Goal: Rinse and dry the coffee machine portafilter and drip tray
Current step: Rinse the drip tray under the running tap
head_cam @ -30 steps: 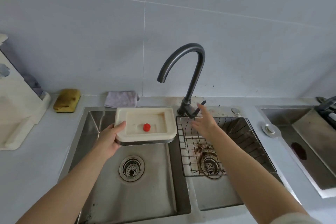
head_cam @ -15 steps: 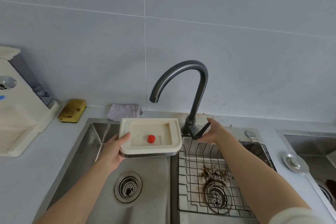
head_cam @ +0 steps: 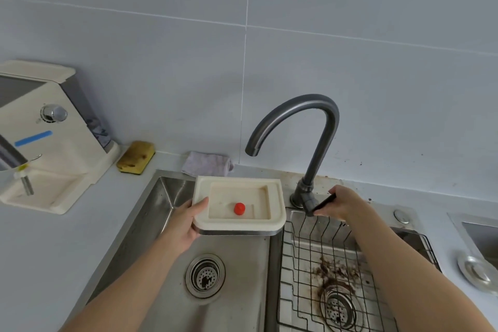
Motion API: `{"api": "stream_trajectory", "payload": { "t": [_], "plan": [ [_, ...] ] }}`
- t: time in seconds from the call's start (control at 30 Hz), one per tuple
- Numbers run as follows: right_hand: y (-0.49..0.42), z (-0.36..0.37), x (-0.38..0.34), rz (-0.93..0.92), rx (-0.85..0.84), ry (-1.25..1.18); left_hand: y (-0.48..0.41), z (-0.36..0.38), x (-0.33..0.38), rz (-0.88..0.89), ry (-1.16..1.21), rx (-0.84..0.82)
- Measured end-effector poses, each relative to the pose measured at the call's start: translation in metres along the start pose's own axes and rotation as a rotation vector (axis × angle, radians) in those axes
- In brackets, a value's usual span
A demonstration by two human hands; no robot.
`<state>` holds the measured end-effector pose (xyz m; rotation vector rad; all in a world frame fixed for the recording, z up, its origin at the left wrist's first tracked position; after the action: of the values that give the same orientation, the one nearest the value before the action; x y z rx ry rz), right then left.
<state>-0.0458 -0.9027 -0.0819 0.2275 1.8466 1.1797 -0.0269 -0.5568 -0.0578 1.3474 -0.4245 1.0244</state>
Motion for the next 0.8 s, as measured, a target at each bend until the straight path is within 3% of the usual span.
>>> {"api": "stream_trajectory", "payload": {
  "t": [0.57, 0.8],
  "plan": [
    [0.027, -0.008, 0.008, 0.003, -0.004, -0.144, -0.003, -0.006, 0.001, -0.019, -0.006, -0.023],
    [0.035, -0.004, 0.014, 0.055, -0.085, -0.191, -0.004, -0.007, 0.001, -0.022, 0.001, -0.01]
  ]
}}
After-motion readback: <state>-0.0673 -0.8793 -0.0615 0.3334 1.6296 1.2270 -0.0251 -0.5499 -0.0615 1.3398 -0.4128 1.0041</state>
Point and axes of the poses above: each hand's wrist, its own y-axis away from the middle knuckle, its own z-axis out of the palm, x = y × z, the point moved 8 cm from there along -y, towards the middle knuckle, and after that the axes turned 15 degrees about x, right-handed, at the moved point
